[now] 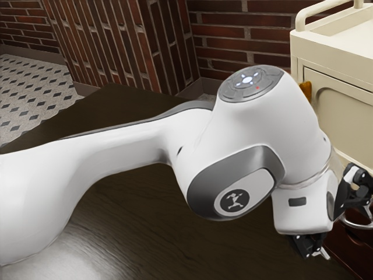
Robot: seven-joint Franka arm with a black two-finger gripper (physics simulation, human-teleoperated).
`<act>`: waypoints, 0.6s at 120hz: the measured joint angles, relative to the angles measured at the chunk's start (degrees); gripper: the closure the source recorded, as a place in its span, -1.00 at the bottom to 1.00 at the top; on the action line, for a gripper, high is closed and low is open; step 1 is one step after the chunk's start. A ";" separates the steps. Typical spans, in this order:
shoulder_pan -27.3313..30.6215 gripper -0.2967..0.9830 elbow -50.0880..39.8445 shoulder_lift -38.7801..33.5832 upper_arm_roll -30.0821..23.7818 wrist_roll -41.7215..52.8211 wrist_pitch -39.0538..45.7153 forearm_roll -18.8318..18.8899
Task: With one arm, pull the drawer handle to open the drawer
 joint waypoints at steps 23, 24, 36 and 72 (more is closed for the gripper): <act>-0.06 -0.54 -1.66 -0.16 0.30 0.04 1.39 0.05; -0.11 -0.54 -1.69 -0.16 0.39 0.04 1.43 0.05; 0.03 -0.54 -1.89 -0.22 0.88 0.06 1.80 0.09; 0.08 -0.54 -2.97 -0.18 1.81 0.10 2.32 0.06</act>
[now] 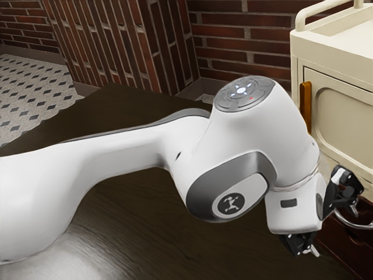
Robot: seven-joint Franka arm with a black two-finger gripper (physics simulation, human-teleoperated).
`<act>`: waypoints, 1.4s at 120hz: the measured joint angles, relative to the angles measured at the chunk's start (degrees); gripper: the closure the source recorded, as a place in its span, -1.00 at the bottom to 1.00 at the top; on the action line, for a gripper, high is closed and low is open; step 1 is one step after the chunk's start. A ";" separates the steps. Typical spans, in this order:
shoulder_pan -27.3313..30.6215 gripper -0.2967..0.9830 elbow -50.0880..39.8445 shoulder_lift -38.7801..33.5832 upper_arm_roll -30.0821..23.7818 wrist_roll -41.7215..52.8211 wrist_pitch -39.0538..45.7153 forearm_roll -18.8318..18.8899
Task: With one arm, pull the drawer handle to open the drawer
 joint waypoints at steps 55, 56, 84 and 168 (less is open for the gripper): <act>0.21 -0.41 -1.17 -0.30 0.18 -0.40 0.48 -0.42; 0.22 -0.40 -1.17 -0.32 0.18 -0.42 0.43 -0.45; 0.22 -0.30 -1.17 -1.13 0.82 -1.47 -2.06 -0.81; 0.64 -0.27 -2.34 -4.46 0.98 -4.12 -11.56 -4.41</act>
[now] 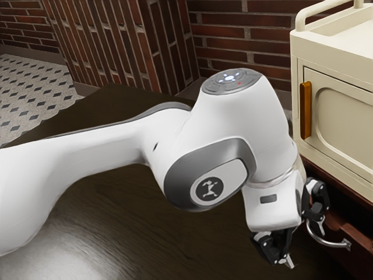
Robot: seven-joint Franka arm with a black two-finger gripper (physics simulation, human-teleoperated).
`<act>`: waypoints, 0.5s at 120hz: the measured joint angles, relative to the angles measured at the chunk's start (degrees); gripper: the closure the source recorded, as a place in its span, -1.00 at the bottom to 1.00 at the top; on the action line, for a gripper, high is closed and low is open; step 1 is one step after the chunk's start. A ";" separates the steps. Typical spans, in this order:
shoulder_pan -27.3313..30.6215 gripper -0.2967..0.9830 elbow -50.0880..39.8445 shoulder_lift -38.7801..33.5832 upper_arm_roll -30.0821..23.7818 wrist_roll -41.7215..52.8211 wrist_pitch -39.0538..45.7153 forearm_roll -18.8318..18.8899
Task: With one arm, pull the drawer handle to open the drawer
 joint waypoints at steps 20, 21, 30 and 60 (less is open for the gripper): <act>-0.02 -0.26 -1.84 -2.04 0.04 -0.37 -1.00 -0.33; -0.02 -0.26 -1.91 -2.12 0.04 -0.38 -1.03 -0.34; -0.33 -0.27 -2.77 -3.02 0.26 -0.51 -1.26 -0.40; -0.06 -0.28 -5.58 -5.80 0.06 -0.83 -1.63 -0.98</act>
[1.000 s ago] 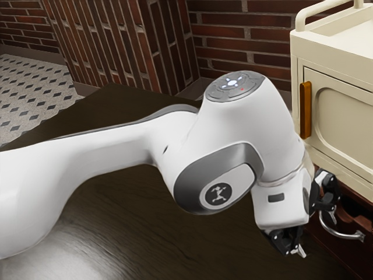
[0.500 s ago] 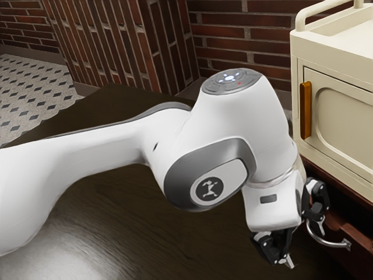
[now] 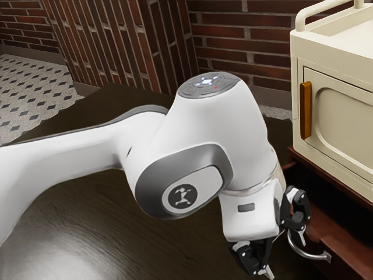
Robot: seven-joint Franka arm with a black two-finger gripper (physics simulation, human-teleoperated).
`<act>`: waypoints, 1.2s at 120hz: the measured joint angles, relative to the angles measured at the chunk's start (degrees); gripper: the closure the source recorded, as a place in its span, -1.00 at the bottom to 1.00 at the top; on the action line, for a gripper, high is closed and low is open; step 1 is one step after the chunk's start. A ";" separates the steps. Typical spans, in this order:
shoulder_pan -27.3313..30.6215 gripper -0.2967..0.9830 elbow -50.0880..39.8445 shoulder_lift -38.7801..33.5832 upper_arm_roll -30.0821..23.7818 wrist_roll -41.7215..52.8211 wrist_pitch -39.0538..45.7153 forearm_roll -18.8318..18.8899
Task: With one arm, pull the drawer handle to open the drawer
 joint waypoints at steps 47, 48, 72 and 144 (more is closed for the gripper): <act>0.54 -0.33 -5.32 -5.37 0.08 -0.22 -0.04 -0.81; 0.54 -0.33 -5.43 -5.46 0.08 -0.22 -0.04 -0.84; 0.56 -0.41 -7.43 -7.13 0.07 -0.27 0.08 -1.44; 0.92 -0.29 -14.13 -15.18 -0.22 -0.22 0.04 -2.97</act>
